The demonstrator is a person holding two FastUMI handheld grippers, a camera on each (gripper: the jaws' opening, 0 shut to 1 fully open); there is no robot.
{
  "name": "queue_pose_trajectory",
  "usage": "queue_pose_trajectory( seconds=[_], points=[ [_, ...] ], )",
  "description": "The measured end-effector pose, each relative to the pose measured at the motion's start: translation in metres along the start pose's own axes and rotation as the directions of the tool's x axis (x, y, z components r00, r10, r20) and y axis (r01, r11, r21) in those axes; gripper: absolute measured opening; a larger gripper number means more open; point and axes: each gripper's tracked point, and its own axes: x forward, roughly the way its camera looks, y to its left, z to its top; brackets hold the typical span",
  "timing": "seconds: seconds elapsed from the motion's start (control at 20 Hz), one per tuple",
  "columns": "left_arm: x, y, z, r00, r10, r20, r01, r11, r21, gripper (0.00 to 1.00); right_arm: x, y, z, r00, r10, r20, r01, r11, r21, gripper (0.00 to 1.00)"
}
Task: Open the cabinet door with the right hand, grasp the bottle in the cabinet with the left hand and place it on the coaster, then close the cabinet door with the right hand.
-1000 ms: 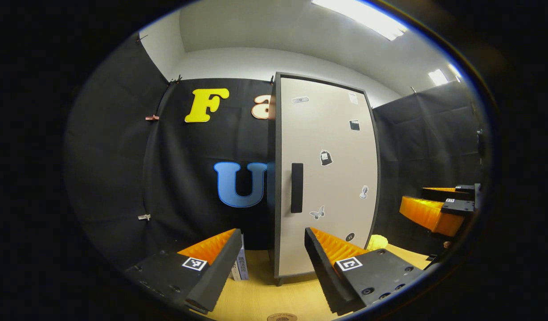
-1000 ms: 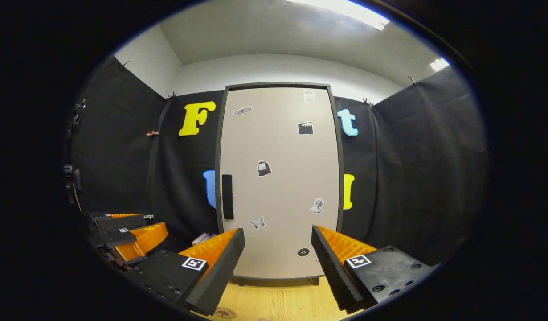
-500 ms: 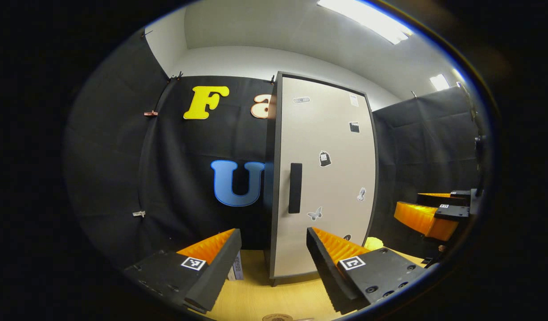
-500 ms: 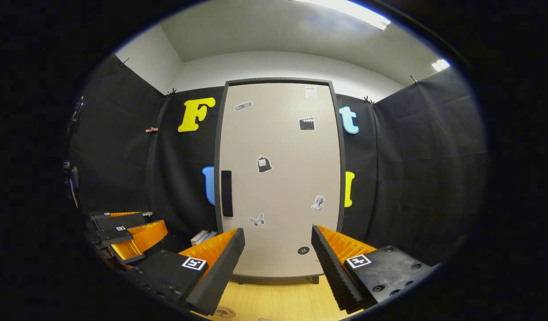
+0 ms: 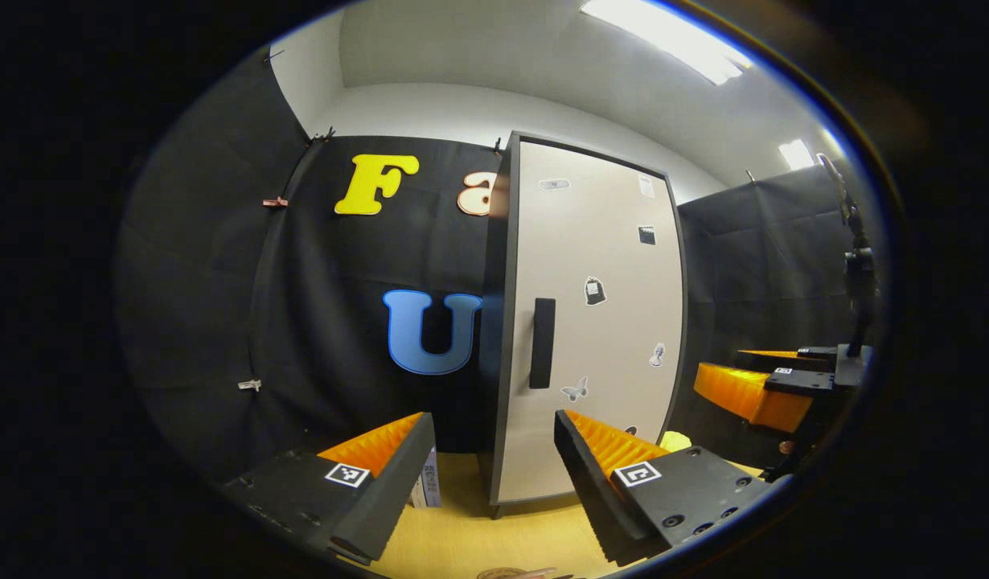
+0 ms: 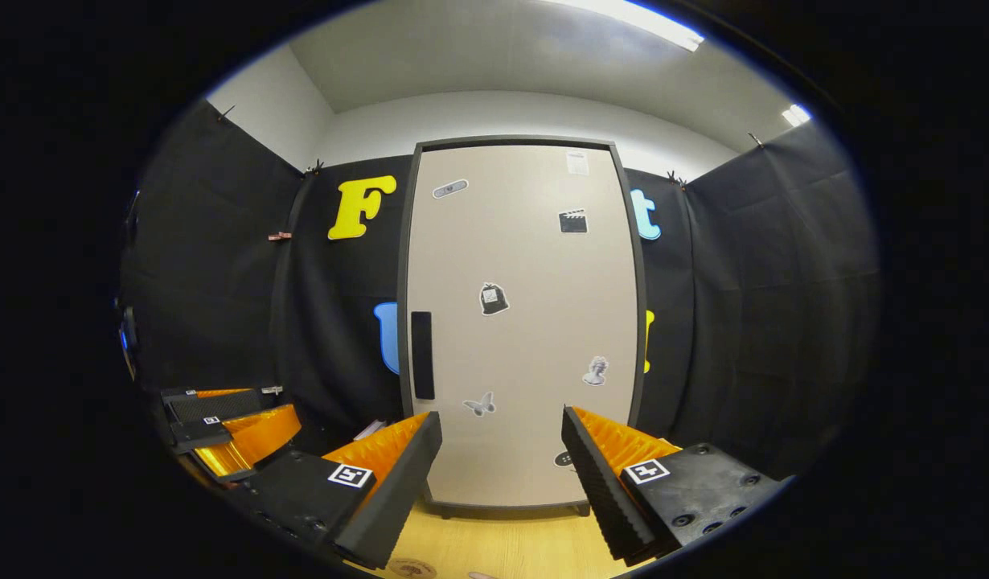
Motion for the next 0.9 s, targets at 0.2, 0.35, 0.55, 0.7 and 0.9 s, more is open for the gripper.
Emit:
queue_pose_trajectory(
  seconds=[0.2, 0.35, 0.55, 0.7, 0.9],
  points=[
    [-0.002, 0.018, 0.000, 1.000, 0.025, -0.002, -0.025, 1.000, -0.005, 0.95, 0.018, 0.021, 0.001, 0.999, 0.038, 0.000, -0.038, 0.999, 0.014, 0.98],
    [-0.002, 0.030, -0.002, 0.999, 0.034, -0.015, -0.034, 0.999, -0.020, 0.95, 0.038, 0.039, 0.003, 0.998, 0.068, 0.001, -0.068, 0.998, 0.017, 0.98],
    [-0.002, 0.053, 0.000, 0.998, 0.059, -0.009, -0.059, 0.998, -0.028, 0.95, 0.071, 0.065, 0.003, 0.996, 0.091, 0.001, -0.091, 0.996, -0.002, 0.97],
    [-0.003, 0.070, -0.004, 0.996, 0.086, -0.019, -0.086, 0.996, -0.014, 0.95, 0.095, 0.083, -0.003, 0.995, 0.103, 0.005, -0.103, 0.994, -0.033, 0.97],
    [-0.003, 0.084, -0.013, 0.995, 0.086, -0.041, -0.088, 0.995, -0.036, 0.95, 0.127, 0.100, -0.015, 0.995, 0.104, -0.005, -0.105, 0.992, -0.064, 0.98]
  ],
)
